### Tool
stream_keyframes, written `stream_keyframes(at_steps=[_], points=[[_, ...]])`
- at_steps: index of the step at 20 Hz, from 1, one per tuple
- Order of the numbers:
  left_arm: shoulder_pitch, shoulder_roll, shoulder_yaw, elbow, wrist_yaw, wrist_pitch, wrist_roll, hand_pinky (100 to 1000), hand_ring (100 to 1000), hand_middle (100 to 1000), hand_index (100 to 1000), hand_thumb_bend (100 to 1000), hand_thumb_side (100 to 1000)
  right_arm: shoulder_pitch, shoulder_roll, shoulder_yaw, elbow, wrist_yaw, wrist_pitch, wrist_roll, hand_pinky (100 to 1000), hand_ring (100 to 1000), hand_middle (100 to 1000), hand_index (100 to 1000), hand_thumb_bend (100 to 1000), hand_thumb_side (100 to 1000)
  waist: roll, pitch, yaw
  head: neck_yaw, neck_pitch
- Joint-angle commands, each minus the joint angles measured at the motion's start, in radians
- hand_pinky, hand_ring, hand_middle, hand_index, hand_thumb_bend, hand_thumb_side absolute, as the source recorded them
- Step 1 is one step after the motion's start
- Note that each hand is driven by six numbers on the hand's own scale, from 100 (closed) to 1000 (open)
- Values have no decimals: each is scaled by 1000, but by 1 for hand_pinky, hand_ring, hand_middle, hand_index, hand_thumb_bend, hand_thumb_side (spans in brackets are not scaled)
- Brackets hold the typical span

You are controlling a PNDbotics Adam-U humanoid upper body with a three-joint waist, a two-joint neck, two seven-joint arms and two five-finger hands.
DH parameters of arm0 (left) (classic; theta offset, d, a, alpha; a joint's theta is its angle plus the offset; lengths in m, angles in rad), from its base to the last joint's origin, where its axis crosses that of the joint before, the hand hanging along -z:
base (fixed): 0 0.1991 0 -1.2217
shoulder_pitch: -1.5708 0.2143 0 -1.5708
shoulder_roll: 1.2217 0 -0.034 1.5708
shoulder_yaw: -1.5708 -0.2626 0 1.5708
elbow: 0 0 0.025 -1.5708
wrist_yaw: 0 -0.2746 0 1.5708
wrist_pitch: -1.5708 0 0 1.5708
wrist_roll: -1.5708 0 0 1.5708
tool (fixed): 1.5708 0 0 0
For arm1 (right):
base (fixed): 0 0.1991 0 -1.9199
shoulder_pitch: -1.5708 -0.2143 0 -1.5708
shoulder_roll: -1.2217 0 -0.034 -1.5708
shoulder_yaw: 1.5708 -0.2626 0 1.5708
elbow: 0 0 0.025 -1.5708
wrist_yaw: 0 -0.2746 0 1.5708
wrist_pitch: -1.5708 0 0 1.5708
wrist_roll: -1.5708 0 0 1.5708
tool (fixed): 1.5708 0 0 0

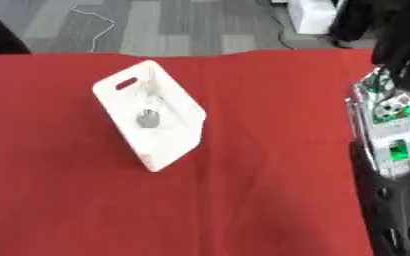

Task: Pick up objects on the table and place them in the box.

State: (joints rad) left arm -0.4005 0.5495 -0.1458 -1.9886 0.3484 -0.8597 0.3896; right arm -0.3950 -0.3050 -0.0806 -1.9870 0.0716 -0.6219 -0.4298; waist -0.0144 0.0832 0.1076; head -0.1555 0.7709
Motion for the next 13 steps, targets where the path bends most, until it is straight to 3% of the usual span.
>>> stream_keyframes(at_steps=[1, 13], points=[[-16, -6, -21, -11, -23, -47, 18, 390, 427, 541, 605, 100, 777, -3, -32, -1, -13, 9, -4, -6, 342, 331, 329, 469, 100, 1000, 3, -13, 4, -19, -1], [27, -22, -75, -11, -17, -47, -3, 379, 418, 541, 608, 100, 785, -17, -26, 16, -13, 2, -8, 11, 341, 331, 328, 468, 100, 1000, 6, 0, -7, -8, -1]])
